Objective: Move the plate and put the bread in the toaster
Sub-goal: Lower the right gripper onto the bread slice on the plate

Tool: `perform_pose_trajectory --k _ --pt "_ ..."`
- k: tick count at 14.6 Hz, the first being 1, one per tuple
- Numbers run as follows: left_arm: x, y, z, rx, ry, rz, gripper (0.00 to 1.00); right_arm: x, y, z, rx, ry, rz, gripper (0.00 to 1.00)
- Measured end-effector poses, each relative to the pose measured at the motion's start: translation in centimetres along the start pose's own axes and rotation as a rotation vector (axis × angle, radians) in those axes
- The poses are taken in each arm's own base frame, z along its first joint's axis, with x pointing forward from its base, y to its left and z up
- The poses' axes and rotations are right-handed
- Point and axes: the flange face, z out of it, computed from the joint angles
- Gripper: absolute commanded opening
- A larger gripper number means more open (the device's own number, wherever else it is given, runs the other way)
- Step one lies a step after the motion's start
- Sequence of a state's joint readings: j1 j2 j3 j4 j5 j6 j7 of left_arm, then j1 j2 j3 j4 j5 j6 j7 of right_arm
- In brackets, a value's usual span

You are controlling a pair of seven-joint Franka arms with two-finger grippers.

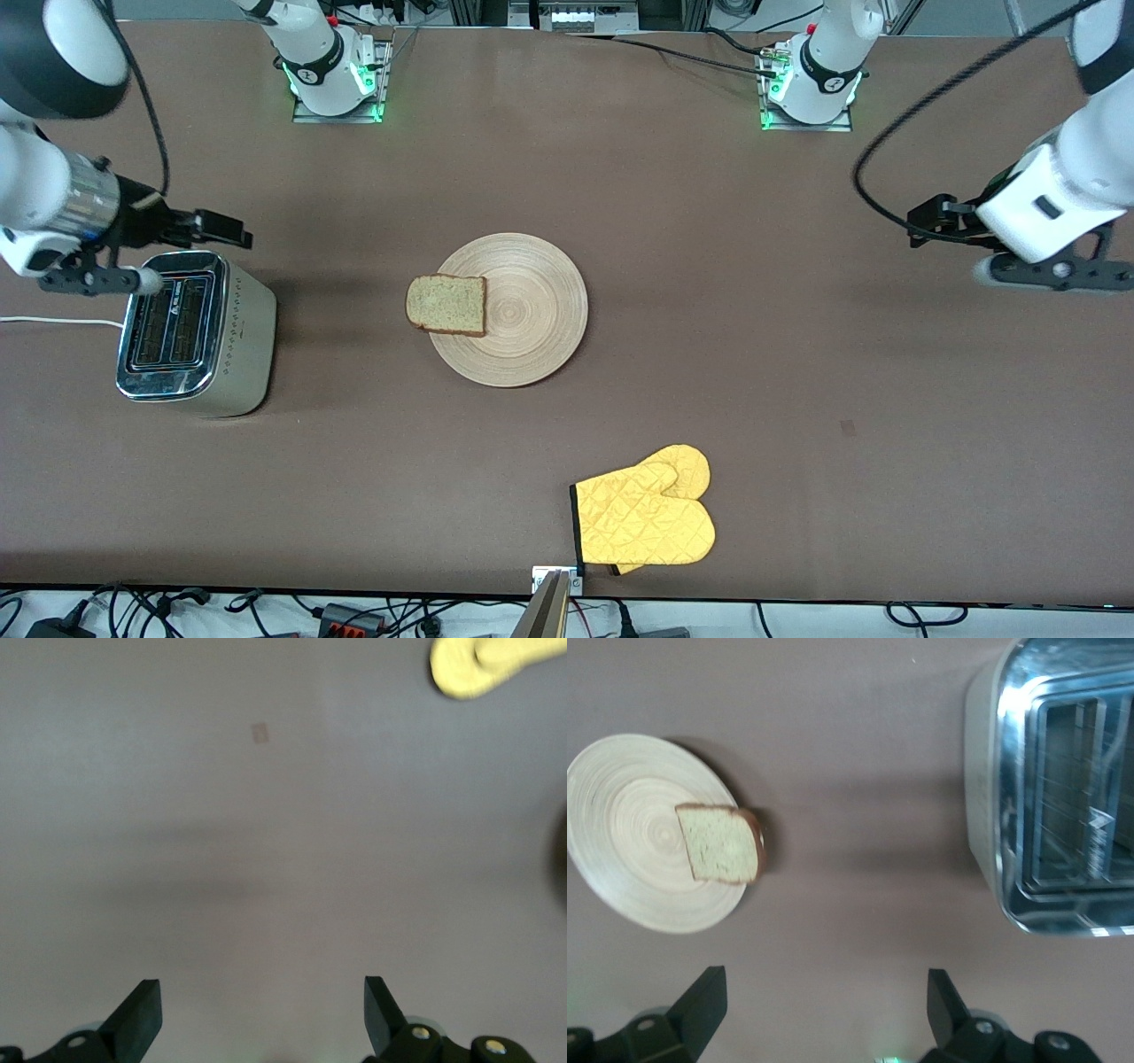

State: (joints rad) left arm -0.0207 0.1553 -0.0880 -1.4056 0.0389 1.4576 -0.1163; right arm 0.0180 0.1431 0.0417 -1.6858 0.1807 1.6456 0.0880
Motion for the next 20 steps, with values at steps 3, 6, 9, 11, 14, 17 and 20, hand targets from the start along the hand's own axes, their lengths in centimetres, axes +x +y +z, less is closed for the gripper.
perform_pose_trajectory --k 3,6,9,11,14,17,20 --pt "-1.4 -2.7 0.9 -0.017 0.093 -0.061 1.0 0.7 -0.2 5.6 0.159 -0.022 0.065 1.0" --pt "-3.2 -2.0 1.3 -0.011 0.095 0.024 1.0 -0.8 0.2 10.1 0.196 -0.004 0.069 1.0" --pt "-3.4 -1.5 0.9 -0.01 0.106 0.055 1.0 -2.5 -0.7 13.1 0.264 0.008 0.07 1.0" --pt "-3.4 -1.2 0.9 -0.01 0.107 0.061 1.0 -3.3 -0.5 16.0 0.309 0.032 0.031 1.0" --pt "-3.4 -1.1 0.8 -0.01 0.11 0.063 1.0 -4.1 -0.4 19.7 0.295 0.07 -0.012 1.0" --pt "-3.4 -1.0 0.8 -0.01 0.11 0.064 1.0 -4.2 -2.2 22.2 0.259 0.104 -0.032 1.0" --pt "-3.4 -1.0 0.8 -0.01 0.111 0.064 1.0 -3.7 -2.3 24.7 0.296 0.115 -0.031 1.0"
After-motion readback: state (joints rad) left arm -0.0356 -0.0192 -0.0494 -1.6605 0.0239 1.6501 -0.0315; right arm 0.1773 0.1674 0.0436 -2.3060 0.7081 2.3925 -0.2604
